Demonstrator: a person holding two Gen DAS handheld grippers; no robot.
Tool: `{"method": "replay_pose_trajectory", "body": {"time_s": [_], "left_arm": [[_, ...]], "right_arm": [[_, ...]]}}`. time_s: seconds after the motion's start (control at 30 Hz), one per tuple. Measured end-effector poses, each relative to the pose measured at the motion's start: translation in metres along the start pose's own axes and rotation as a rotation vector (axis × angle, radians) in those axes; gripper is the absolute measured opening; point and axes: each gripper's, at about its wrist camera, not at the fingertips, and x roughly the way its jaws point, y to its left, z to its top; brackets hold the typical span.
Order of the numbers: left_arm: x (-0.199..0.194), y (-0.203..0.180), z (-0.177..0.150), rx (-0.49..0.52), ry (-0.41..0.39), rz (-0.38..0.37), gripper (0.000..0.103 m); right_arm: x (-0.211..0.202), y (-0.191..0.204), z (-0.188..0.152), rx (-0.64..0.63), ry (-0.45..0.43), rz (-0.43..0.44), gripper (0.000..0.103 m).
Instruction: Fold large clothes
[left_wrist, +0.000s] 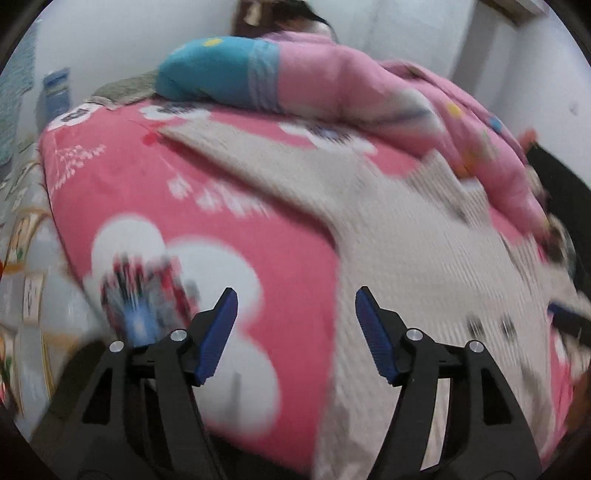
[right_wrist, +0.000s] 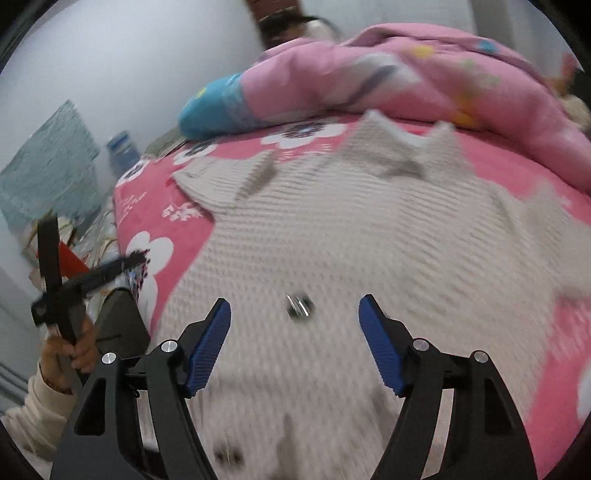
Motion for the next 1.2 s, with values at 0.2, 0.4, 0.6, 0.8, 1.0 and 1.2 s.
{"method": "replay_pose_trajectory", "body": {"time_s": [0.2,0.4,0.6,0.8,1.0,1.2], "left_arm": [[0.088,0.070,0.103,-0.203,0.009,0.057,0.065],[0.190,0.139,0.166,-0.432,0.089,0.099,0.060],[0.221,0.145,0.181,-0.386,0.077,0.197,0.012],[0.137,0.022,0.193,0.066,-0.157,0.278,0.008],[0.060,-0.126,0.141,0.445,-0.135,0.047,0.009],[0.092,-0.174,0.038,0.392,0.152,-0.196,0.055]], "right_arm": [[0.083,0.013,0.050,0.000,0.055,-0.003,0.070],[0.140,0.008,0.061,0.034,0.135,0.003,0.070],[0.160,-0.004,0.058,0.061,0.142,-0.003,0.070],[0.135,-0.013,0.058,0.083,0.081,0.008,0.070],[0.065,-0.032,0.048,0.161,-0.058,0.043,0.070],[0.019,-0.062,0.006,0.231,-0.052,0.039,0.070]]}}
